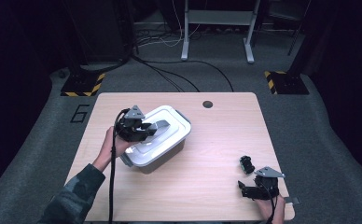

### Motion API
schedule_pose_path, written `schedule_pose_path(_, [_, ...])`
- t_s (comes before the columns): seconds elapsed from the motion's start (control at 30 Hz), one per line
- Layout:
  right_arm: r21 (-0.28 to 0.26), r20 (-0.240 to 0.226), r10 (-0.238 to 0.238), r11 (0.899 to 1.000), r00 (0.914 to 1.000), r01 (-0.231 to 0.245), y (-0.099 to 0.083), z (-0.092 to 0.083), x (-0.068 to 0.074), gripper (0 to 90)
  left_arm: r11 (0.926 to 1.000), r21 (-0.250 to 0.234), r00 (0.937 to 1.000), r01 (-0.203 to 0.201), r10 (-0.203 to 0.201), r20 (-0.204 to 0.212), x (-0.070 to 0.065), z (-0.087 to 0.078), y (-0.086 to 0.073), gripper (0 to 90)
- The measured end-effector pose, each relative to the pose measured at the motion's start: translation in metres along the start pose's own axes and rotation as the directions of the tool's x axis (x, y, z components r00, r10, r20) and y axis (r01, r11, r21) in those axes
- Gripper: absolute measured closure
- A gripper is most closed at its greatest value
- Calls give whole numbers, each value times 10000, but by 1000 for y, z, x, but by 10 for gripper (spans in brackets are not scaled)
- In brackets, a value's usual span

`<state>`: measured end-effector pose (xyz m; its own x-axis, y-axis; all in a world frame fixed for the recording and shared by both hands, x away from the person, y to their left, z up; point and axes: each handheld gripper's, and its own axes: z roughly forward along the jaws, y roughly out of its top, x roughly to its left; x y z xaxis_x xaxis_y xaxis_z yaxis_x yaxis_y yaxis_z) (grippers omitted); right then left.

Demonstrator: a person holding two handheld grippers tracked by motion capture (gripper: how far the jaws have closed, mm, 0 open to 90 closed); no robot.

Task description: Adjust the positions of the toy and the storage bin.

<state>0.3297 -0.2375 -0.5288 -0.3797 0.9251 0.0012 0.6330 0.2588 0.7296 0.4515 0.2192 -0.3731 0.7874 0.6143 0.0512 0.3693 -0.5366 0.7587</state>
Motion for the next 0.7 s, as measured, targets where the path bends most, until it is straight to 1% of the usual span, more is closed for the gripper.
schedule_pose_path(0.17, [-1,-1,2,10000,10000,-2,0,0,0,59,9999,-36,9999,96,-96,32,-11,6,5,671])
schedule_pose_path(0.2, [-1,-1,0,10000,10000,0,0,0,0,60,10000,-41,10000,54,-54,5,-13,7,7,671])
schedule_pose_path(0.33, [-11,-17,21,10000,10000,-21,0,0,0,60,10000,-7,9999,99,-99,24,-20,11,10,671])
schedule_pose_path(0.4, [-8,-43,37,10000,10000,-37,0,0,0,60,10000,-1,10000,31,-31,17,-24,13,13,672])
schedule_pose_path(0.43, [1,-29,33,10000,10000,-33,0,0,0,60,9999,-22,9999,115,-115,27,-26,14,14,672])
schedule_pose_path(0.63, [-7,-48,37,10000,10000,-37,0,0,0,60,10000,28,10000,70,-70,29,-36,21,21,672])
schedule_pose_path(0.7, [-11,-24,37,10000,10000,-37,0,0,0,60,9999,25,9999,154,-154,68,-38,23,22,672])
